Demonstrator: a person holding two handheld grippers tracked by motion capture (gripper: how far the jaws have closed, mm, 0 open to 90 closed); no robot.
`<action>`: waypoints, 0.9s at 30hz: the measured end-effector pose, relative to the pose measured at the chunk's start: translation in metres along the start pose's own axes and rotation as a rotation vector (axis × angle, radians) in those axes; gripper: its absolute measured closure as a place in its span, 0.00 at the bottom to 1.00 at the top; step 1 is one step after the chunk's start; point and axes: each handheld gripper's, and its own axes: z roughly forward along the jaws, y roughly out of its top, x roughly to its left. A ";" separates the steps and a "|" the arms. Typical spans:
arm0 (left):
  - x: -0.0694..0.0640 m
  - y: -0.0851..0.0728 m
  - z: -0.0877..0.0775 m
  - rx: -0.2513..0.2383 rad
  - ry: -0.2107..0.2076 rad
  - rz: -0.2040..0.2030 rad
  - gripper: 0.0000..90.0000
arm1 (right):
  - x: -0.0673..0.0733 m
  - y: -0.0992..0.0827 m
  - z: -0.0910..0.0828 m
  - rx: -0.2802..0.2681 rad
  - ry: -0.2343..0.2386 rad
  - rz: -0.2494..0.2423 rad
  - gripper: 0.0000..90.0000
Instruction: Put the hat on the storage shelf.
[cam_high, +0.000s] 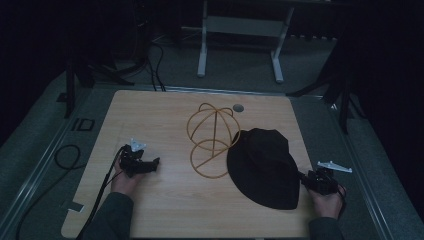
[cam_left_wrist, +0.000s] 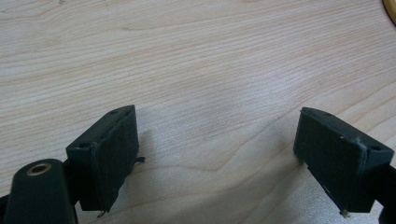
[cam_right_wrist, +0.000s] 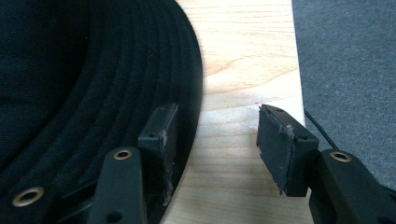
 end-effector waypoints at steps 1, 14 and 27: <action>0.000 0.000 0.000 0.000 0.000 -0.001 0.16 | 0.001 0.002 0.000 0.009 -0.001 -0.012 0.53; 0.000 0.000 0.000 0.000 0.000 0.000 0.16 | 0.001 0.013 -0.015 0.068 0.032 -0.133 0.52; 0.000 0.000 0.000 0.000 0.000 -0.001 0.16 | 0.002 0.022 -0.026 0.139 0.032 -0.243 0.49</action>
